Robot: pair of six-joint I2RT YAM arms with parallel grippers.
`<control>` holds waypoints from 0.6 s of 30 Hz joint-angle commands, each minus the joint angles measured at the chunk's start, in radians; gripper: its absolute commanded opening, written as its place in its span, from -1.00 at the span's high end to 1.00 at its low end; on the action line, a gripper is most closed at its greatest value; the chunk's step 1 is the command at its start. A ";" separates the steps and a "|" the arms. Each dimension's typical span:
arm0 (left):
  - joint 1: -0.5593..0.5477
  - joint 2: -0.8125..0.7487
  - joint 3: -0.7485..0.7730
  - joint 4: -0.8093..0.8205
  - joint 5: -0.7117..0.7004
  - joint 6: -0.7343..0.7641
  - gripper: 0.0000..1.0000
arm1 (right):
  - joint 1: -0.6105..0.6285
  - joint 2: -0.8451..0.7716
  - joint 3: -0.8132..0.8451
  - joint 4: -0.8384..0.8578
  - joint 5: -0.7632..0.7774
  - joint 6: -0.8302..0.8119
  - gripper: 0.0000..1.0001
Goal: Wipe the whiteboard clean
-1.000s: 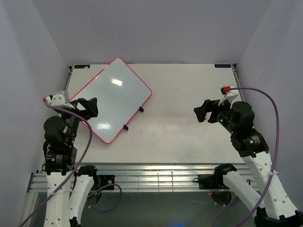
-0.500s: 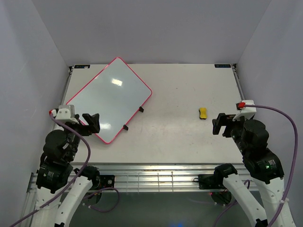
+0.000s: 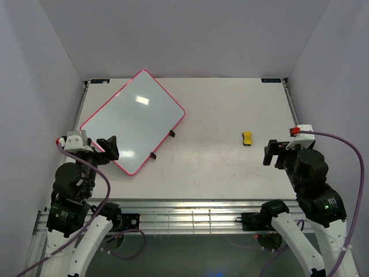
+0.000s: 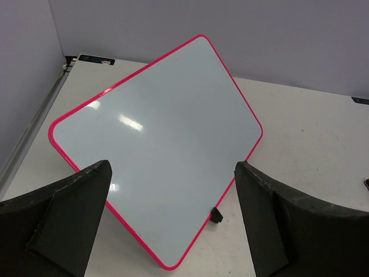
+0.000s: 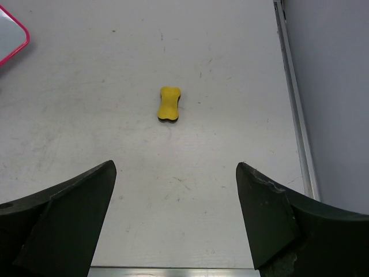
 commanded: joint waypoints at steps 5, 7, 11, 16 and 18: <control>-0.004 -0.030 -0.046 0.108 -0.009 0.018 -0.96 | 0.003 -0.015 -0.036 0.104 -0.012 -0.018 -0.80; -0.004 -0.038 -0.054 0.115 0.002 0.012 -0.96 | 0.003 -0.012 -0.036 0.107 -0.005 -0.018 -0.80; -0.004 -0.051 -0.080 0.115 0.009 0.012 -0.96 | 0.002 -0.014 -0.047 0.106 0.017 -0.018 -0.80; -0.004 -0.061 -0.106 0.117 0.035 0.010 -0.96 | 0.003 -0.017 -0.055 0.106 0.032 -0.011 -0.80; -0.004 -0.062 -0.112 0.126 0.045 0.015 -0.96 | 0.003 -0.018 -0.053 0.107 0.032 -0.009 -0.80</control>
